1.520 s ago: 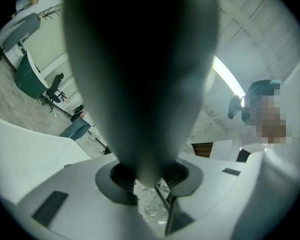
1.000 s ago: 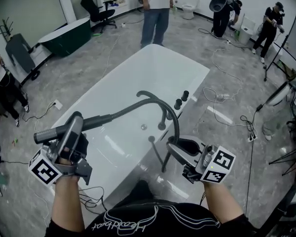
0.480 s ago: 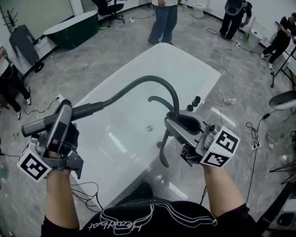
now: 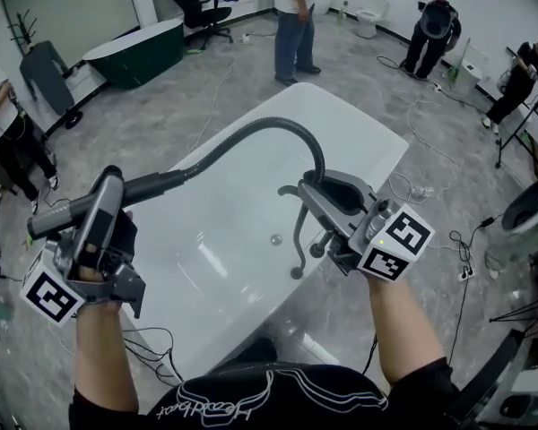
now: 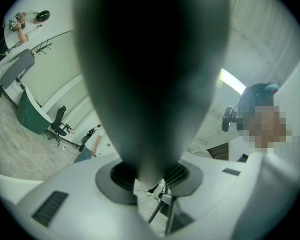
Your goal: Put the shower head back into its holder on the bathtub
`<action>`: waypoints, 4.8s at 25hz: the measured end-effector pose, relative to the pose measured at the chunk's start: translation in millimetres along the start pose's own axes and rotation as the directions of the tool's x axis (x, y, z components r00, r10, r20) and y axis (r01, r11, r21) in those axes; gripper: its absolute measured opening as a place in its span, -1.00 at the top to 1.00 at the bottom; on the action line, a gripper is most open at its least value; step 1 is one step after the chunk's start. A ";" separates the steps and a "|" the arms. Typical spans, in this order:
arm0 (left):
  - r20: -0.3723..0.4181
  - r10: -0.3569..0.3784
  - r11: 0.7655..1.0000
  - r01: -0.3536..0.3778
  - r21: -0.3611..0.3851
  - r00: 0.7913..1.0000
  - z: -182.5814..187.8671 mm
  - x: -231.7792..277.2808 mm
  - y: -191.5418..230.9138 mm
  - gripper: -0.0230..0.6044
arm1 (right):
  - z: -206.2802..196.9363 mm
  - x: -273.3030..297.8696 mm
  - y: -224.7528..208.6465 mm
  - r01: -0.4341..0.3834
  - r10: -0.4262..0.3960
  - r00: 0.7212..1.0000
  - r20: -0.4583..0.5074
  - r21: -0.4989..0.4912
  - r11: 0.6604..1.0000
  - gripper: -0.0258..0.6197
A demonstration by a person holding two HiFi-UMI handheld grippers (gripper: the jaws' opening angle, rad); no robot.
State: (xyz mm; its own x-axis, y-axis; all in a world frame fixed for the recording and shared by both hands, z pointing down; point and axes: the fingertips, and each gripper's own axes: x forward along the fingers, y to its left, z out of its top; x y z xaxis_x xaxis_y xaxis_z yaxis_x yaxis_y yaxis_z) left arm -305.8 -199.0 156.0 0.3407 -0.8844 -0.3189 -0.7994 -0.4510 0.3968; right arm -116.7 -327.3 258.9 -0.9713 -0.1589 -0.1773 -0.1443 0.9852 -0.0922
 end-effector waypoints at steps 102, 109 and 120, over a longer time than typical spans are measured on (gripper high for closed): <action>-0.842 0.108 0.913 0.282 0.294 0.528 -637.8 6.7 92.6 0.55 | -339.7 -241.6 26.5 0.519 -0.323 0.766 -0.555 0.238 0.821 0.79; -0.846 0.112 0.915 0.279 0.293 0.521 -649.3 -1.4 95.4 0.55 | -339.4 -239.2 27.9 0.517 -0.318 0.763 -0.562 0.237 0.823 0.79; -0.869 0.069 0.939 0.262 0.222 0.490 -643.7 -9.5 92.4 0.25 | -319.4 -230.9 34.2 0.499 -0.325 0.780 -0.534 0.218 0.838 0.79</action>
State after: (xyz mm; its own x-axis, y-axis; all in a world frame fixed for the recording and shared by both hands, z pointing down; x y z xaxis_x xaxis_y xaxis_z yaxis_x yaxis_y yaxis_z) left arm -64.3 -309.4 749.7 0.5417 -0.5686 0.6190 -0.7716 -0.6286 0.0978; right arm 42.2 -236.5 609.6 -0.8118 -0.4104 0.4154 -0.5647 0.7327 -0.3798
